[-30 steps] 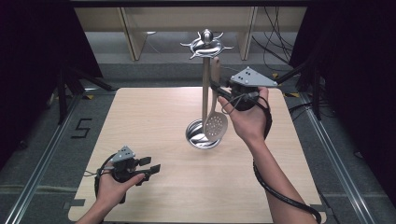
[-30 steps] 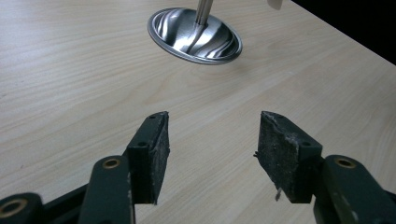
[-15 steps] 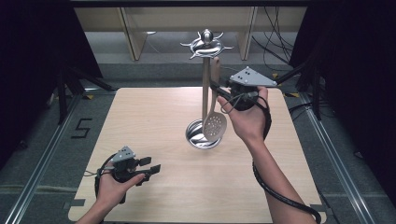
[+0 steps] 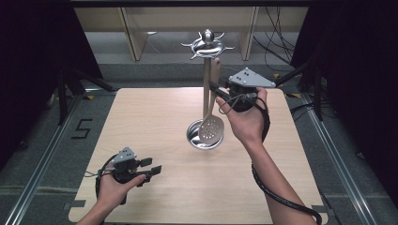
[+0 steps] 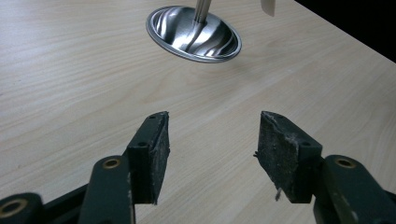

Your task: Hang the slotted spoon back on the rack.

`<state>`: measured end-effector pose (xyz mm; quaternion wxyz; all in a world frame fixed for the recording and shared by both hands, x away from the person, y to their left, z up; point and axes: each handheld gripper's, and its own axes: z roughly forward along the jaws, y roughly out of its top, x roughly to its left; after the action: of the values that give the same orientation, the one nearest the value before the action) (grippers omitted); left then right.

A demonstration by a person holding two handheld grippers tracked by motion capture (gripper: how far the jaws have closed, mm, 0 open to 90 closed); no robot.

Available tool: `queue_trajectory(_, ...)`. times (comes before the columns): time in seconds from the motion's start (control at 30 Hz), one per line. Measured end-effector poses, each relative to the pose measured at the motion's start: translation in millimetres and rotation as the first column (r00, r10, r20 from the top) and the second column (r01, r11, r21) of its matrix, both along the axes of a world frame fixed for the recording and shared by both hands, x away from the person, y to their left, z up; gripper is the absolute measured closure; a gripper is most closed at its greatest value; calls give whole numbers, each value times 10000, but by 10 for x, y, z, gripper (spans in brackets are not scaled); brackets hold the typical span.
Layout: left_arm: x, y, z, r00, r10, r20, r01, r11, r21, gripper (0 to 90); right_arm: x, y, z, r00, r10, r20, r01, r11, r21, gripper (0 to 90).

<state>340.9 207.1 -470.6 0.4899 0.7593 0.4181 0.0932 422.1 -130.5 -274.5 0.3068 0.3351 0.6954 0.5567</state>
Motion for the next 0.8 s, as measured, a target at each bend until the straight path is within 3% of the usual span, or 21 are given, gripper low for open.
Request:
queue_trajectory(0.03,-1,-1,1,10000,-2,6,2,10000,-4,426,14,-5,2,9999,-31,154,32,9999,-99,690)
queue_trajectory(0.17,0,-2,-1,10000,-2,-4,2,10000,-10,427,17,0,6,10000,-41,-45,41,10000,-73,689)
queue_trajectory(0.2,0,-1,-1,10000,-3,-3,3,10000,-6,427,32,-5,8,9999,-49,147,52,9999,-152,687)
queue_trajectory(0.33,0,-1,-1,10000,-6,-8,6,10000,-13,426,26,-7,13,9999,-2,109,3,10000,-72,662)
queue_trajectory(0.37,-1,1,-1,10000,14,-15,-14,10000,-11,426,5,-8,15,10000,5,-88,-4,10000,82,615)
queue_trajectory(0.53,0,-3,-4,10000,2,-16,-2,10000,-21,426,-51,-68,40,9998,-56,210,55,10000,29,523)
queue_trajectory(0.8,3,4,-3,10000,-4,-5,4,10000,0,426,-149,-253,-30,9999,123,-36,-123,9999,-65,444)
